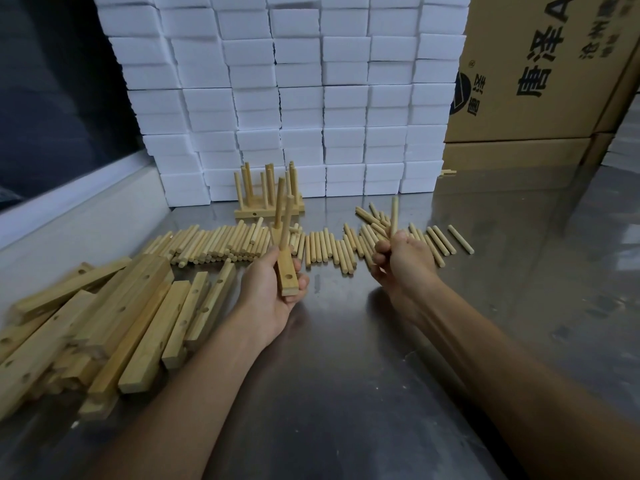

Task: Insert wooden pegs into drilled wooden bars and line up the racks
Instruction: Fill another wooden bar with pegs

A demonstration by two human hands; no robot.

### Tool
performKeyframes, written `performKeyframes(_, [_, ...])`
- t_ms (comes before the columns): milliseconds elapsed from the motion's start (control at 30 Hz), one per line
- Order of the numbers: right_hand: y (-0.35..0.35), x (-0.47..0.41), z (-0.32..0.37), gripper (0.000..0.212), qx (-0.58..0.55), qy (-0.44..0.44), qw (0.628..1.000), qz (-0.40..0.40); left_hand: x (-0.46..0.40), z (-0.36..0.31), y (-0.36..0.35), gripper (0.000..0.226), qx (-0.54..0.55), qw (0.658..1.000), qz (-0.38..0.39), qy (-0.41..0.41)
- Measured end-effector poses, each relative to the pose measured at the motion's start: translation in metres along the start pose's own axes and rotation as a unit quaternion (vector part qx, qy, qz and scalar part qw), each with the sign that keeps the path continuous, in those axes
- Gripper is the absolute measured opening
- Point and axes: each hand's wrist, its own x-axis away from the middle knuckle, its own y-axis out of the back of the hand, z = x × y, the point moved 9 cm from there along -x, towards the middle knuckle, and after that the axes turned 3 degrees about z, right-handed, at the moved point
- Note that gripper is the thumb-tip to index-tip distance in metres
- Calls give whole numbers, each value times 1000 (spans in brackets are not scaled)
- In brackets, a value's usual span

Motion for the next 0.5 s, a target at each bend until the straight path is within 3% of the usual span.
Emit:
performKeyframes(233, [-17,8,0,31,40,20,997,65,1,0,-1,26,-4,1000,0,2])
performKeyframes(333, [-16,9,3,28,138,50,988,55,1,0,-1,27,-3,1000,-5,3])
performKeyframes(500, [-20,10,2,47,192,70,976,77,1,2,-4,27,25,1000,12,12])
